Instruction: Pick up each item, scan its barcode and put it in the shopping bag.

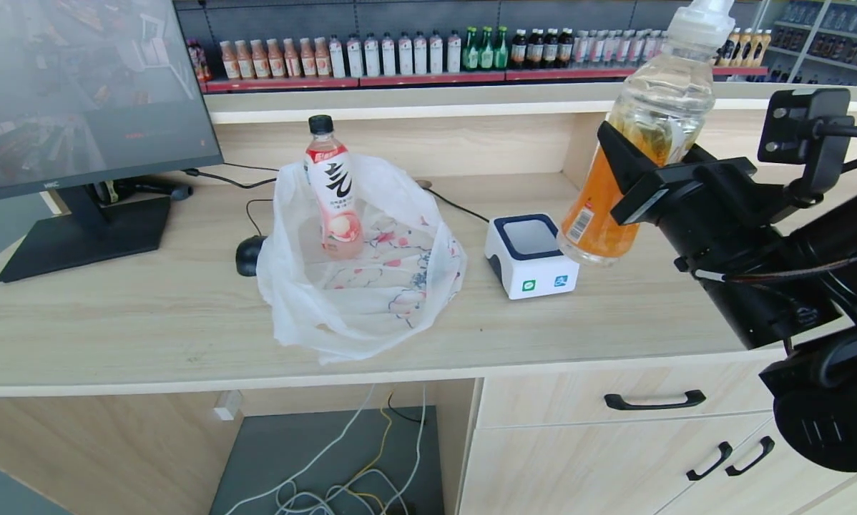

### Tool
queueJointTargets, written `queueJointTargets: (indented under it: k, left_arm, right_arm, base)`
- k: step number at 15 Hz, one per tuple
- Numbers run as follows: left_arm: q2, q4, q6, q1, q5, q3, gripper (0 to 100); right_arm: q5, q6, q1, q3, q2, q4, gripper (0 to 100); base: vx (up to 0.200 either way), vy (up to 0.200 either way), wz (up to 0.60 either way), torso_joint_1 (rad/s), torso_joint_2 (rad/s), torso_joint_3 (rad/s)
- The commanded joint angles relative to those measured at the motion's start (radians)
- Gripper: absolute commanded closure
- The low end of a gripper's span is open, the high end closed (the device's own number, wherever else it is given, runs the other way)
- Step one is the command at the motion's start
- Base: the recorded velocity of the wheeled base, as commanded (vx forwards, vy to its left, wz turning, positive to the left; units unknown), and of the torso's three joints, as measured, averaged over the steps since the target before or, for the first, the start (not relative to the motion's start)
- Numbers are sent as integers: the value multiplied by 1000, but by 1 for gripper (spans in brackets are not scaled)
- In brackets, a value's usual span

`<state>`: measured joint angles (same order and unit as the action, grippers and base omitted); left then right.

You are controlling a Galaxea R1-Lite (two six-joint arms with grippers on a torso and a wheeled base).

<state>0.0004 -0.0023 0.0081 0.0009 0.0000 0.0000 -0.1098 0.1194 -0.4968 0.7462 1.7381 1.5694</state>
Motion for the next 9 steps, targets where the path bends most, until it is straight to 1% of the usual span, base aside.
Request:
queueJointTargets:
  k: [1, 2, 3, 9]
  left_arm:
    - [0, -1, 0, 1, 2, 0, 0]
    - [0, -1, 0, 1, 0, 0, 0]
    - [0, -1, 1, -1, 2, 0, 0]
    - [0, -1, 1, -1, 0, 0, 0]
  right_arm:
    - [4, 0, -2, 9, 9, 1, 100]
    - [4, 2, 0, 15, 9, 1, 100]
    - [4, 3, 1, 48, 12, 1, 100]
    - [2, 2, 1, 48, 17, 1, 100]
  base:
    - [0, 200, 0, 7, 7, -2]
    - [0, 200, 0, 7, -7, 12]
    - [0, 200, 0, 2, -2, 7]
    - [0, 200, 0, -2, 4, 2]
